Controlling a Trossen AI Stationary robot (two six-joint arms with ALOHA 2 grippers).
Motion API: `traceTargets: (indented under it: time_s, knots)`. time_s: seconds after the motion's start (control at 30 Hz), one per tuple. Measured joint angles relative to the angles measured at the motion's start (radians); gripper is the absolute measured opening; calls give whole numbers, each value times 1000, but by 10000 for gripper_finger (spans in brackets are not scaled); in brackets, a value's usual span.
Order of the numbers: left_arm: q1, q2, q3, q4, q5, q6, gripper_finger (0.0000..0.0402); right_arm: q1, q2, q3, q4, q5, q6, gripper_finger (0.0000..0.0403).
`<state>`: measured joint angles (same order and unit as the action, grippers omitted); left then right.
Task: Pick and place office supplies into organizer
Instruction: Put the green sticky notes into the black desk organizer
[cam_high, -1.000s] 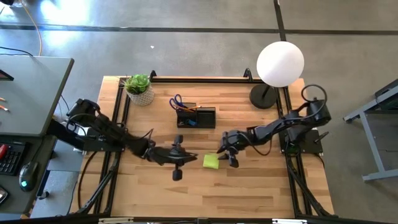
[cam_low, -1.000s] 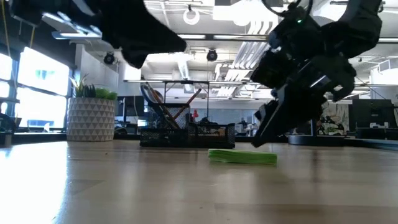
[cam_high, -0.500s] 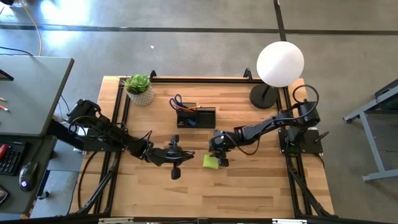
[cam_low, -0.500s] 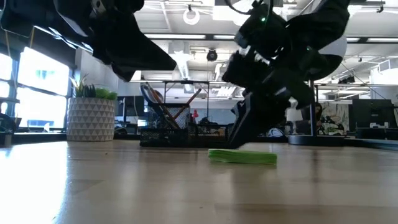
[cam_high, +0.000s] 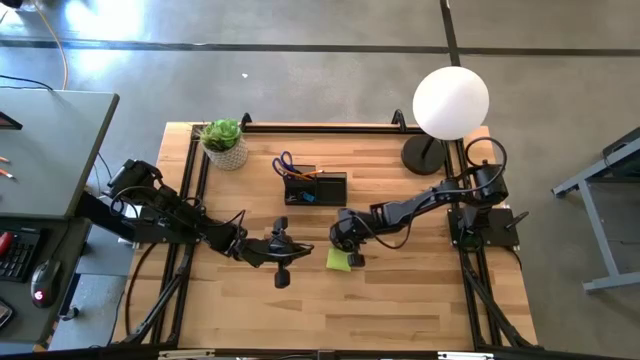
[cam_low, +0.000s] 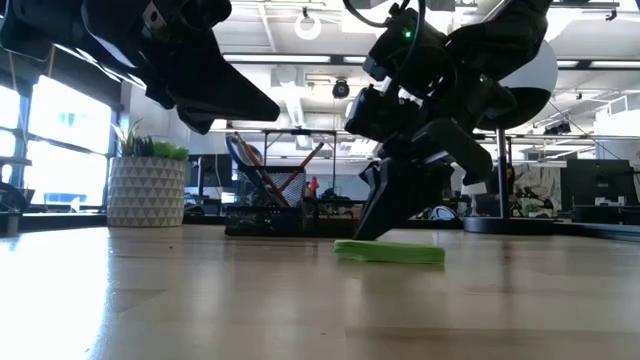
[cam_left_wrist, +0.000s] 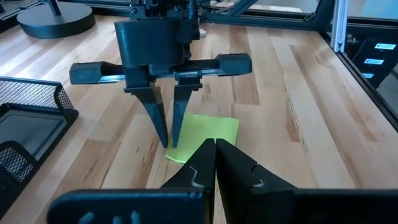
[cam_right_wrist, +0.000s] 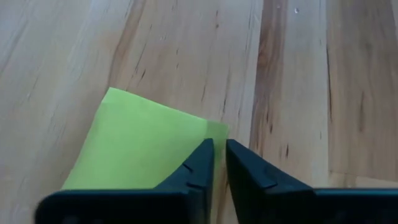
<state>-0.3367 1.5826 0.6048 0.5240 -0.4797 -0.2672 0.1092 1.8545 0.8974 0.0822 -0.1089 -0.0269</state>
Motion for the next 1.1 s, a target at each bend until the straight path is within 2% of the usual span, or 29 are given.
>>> traceTargets:
  time_s: [0.13, 0.4, 0.5, 0.73, 0.9, 1.1]
  knots:
    - [0, 0, 0, 0, 0, 0, 3, -3, 0, 0, 1, -6, 0, 4]
    - [0, 0, 0, -1, 0, 0, 3, -5, 0, 0, 0, -11, 4, 3]
    - [0, 0, 0, -2, 0, 0, 3, -15, 0, 0, 0, -26, 26, 12]
    - [0, 0, 0, -3, 0, 0, 3, -47, 0, 35, -59, -145, 55, 48]
    - [0, 0, 0, -4, 0, 0, 3, -47, 0, 120, -215, -110, 41, 77]
    - [0, 0, 0, -3, 0, 0, 3, -35, -1, 185, -339, -66, 26, 87]
